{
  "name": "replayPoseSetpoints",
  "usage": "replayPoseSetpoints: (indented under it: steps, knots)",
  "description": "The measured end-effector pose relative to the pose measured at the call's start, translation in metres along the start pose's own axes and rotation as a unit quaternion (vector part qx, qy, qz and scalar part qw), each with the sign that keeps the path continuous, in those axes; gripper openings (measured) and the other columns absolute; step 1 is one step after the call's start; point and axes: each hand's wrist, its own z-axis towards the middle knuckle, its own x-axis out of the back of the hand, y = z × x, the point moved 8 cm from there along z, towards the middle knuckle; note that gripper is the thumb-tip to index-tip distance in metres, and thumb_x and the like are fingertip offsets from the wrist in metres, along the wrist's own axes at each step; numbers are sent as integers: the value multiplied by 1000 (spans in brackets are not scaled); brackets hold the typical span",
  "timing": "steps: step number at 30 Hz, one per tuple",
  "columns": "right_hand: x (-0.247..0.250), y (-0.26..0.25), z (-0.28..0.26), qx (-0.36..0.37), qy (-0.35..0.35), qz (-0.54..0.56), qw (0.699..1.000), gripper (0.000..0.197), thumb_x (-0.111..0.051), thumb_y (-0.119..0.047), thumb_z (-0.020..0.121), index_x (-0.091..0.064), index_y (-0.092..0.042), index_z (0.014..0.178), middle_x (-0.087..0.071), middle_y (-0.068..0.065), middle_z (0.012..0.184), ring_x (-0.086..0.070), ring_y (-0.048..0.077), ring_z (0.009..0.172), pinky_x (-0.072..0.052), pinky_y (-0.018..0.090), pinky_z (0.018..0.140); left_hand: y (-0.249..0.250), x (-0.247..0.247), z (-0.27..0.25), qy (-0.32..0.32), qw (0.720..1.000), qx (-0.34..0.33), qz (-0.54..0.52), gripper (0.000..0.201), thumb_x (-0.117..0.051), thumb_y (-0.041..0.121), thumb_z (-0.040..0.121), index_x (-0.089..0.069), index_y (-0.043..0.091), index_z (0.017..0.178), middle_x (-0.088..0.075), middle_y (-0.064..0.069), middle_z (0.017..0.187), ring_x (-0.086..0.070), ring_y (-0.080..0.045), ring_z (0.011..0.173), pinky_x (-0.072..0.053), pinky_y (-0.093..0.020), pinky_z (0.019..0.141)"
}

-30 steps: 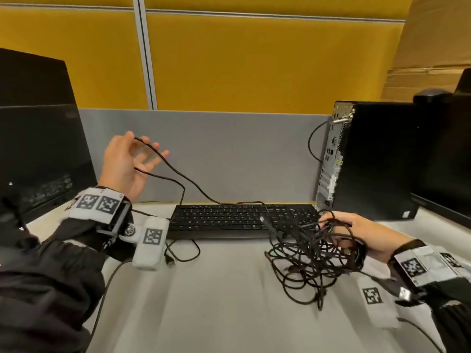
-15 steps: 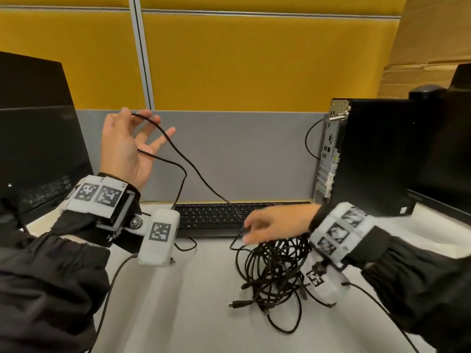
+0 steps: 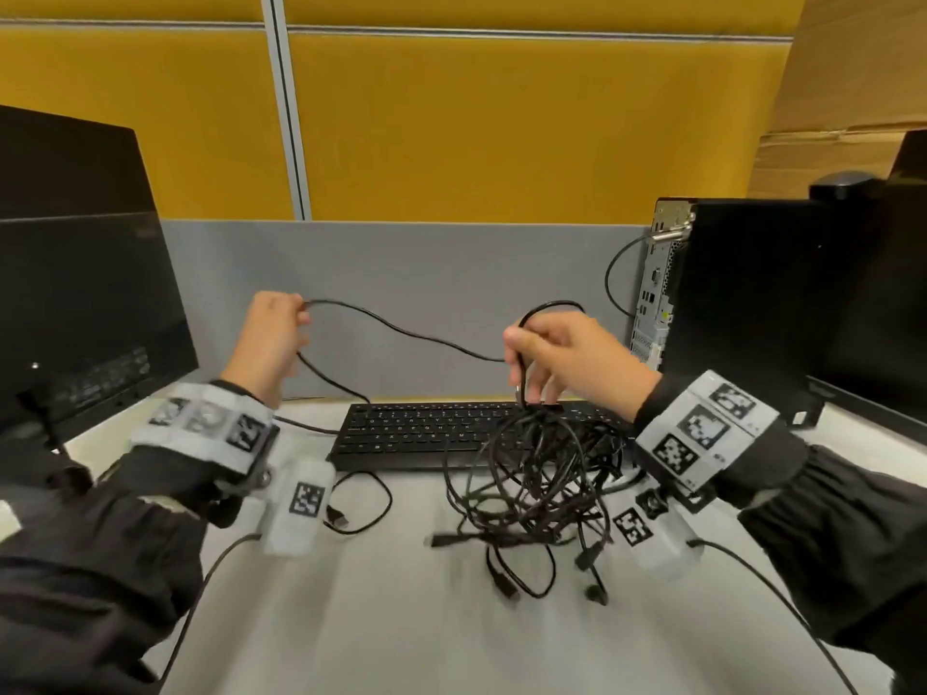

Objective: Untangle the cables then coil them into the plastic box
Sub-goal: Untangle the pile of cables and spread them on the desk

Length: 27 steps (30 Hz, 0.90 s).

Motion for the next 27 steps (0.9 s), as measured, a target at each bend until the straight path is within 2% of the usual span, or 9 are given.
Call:
replayPoseSetpoints:
  steps: [2, 3, 5, 8, 11, 13, 17, 22, 27]
  knots:
    - [9, -3, 0, -14, 16, 47, 999, 28, -44, -23, 99, -55, -9, 79, -62, 10, 69, -57, 22, 49, -48, 24, 45, 24, 0, -26, 79, 973, -193, 93, 3, -42, 21, 94, -42, 21, 97, -41, -1, 104, -45, -18, 90, -40, -40, 85]
    - [10, -3, 0, -19, 19, 60, 998, 27, -43, -23, 99, -55, -7, 80, -62, 12, 70, -57, 23, 49, -49, 24, 46, 38, -10, -52, 80, 946, -301, 84, 3, -44, 22, 92, -41, 23, 94, -40, 2, 98, -44, -17, 87, -39, -37, 84]
    - [9, -3, -1, -29, 23, 87, 996, 27, -43, -23, 99, -55, -6, 82, -63, 13, 70, -59, 24, 49, -51, 25, 47, 49, -45, -106, -22, 915, -402, 38, 6, -45, 28, 88, -43, 23, 88, -44, 4, 86, -45, -15, 79, -39, -25, 76]
    - [3, -2, -6, -39, 19, 124, 991, 26, -44, -23, 99, -56, -5, 84, -64, 11, 68, -62, 22, 49, -52, 25, 46, 24, -108, -137, -237, 927, -283, 65, 34, -59, 47, 79, -45, 24, 99, -54, 9, 99, -52, -3, 95, -41, -16, 82]
    - [-1, -3, -13, -44, 17, 168, 985, 27, -45, -25, 99, -56, -4, 86, -65, 14, 71, -65, 25, 51, -53, 26, 47, -15, -152, -146, -399, 883, -189, 162, 51, -71, 42, 77, -46, 26, 118, -59, 15, 104, -55, 4, 94, -44, -19, 85]
    - [3, -5, -17, -41, 34, 185, 981, 27, -45, -26, 99, -56, -5, 85, -65, 14, 71, -66, 26, 52, -54, 25, 47, -27, -160, -146, -419, 871, -183, 183, 38, -73, 39, 77, -57, 24, 108, -63, 11, 90, -56, 1, 77, -46, -21, 75]
    - [30, -2, -21, -27, 117, 238, 964, 26, -45, -25, 99, -54, -5, 86, -64, 12, 70, -66, 24, 51, -54, 24, 46, -34, -160, -144, -463, 860, -169, 135, 23, -73, 29, 79, -61, 18, 95, -63, 13, 84, -56, 4, 73, -42, -14, 71]
    - [60, 13, -28, -6, 204, 271, 941, 26, -43, -26, 99, -54, -7, 86, -62, 9, 67, -64, 18, 48, -53, 23, 46, -42, -151, -135, -465, 866, -136, 119, 18, -63, 18, 88, -63, 6, 101, -62, 0, 84, -59, -5, 76, -47, -31, 87]
    - [51, 38, -31, -72, 153, 262, 950, 26, -41, -26, 100, -55, -9, 84, -63, 10, 73, -65, 17, 54, -56, 28, 51, -41, -151, -141, -509, 853, -87, 73, 25, -51, 14, 95, -53, 15, 120, -56, 11, 70, -55, -3, 73, -46, -23, 85]
